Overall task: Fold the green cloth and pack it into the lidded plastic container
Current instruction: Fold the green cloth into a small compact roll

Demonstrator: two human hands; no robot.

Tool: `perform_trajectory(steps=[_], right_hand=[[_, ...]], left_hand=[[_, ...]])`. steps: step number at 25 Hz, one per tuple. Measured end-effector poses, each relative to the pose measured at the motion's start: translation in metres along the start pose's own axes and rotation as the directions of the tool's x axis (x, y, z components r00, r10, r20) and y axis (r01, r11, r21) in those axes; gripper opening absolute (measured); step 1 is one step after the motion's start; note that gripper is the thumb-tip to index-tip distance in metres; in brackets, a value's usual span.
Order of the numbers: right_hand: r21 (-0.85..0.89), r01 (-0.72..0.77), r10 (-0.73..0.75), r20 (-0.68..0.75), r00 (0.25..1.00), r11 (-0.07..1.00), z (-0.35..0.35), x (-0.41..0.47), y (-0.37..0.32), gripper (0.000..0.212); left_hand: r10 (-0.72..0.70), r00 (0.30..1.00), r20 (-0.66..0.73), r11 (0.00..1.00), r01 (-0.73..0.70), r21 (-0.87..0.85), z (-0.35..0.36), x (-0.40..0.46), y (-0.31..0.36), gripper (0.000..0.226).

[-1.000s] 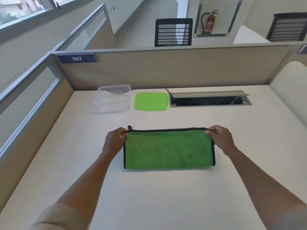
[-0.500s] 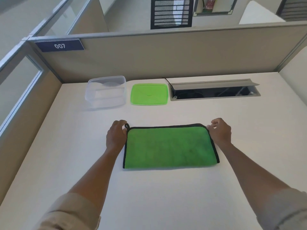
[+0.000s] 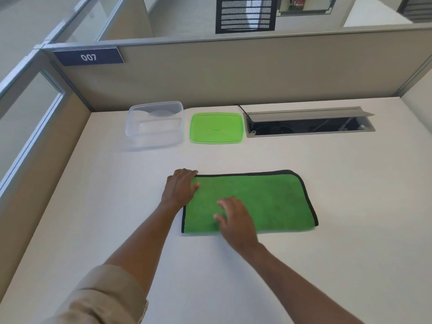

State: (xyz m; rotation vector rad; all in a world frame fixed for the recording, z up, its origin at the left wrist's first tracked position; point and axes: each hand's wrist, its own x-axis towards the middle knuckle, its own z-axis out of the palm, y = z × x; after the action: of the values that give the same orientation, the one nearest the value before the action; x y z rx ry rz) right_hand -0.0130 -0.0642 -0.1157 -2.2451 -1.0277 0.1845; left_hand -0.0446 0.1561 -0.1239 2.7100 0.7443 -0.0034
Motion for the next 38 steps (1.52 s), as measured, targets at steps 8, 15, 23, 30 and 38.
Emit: perform_trajectory(steps=[8, 15, 23, 30, 38], right_hand=[[-0.281, 0.170, -0.097, 0.257, 0.962, 0.945, 0.053, -0.011, -0.050, 0.053], [-0.396, 0.143, -0.052, 0.233, 0.971, 0.907, 0.066, -0.009, -0.063, 0.042], [-0.388, 0.107, -0.042, 0.173, 0.984, 0.915, 0.062, -0.003, -0.070, 0.034], [-0.192, -0.044, 0.052, 0.037, 0.998, 0.980, 0.048, -0.005, -0.081, 0.018], [0.029, -0.150, 0.152, -0.112, 0.982, 0.988, 0.008, -0.012, -0.071, 0.010]], left_hand=[[0.026, 0.998, 0.055, 0.997, -0.030, 0.070, -0.007, 0.008, -0.008, 0.044], [0.063, 0.995, 0.076, 0.988, -0.073, 0.135, -0.008, 0.018, -0.011, 0.035], [-0.019, 0.992, 0.122, 0.990, 0.001, 0.141, -0.017, 0.020, -0.010, 0.027], [-0.293, 0.955, 0.042, 0.907, 0.292, -0.305, -0.051, 0.011, -0.005, 0.036], [-0.363, 0.932, -0.002, 0.769, 0.299, -0.565, -0.075, 0.016, 0.048, 0.074]])
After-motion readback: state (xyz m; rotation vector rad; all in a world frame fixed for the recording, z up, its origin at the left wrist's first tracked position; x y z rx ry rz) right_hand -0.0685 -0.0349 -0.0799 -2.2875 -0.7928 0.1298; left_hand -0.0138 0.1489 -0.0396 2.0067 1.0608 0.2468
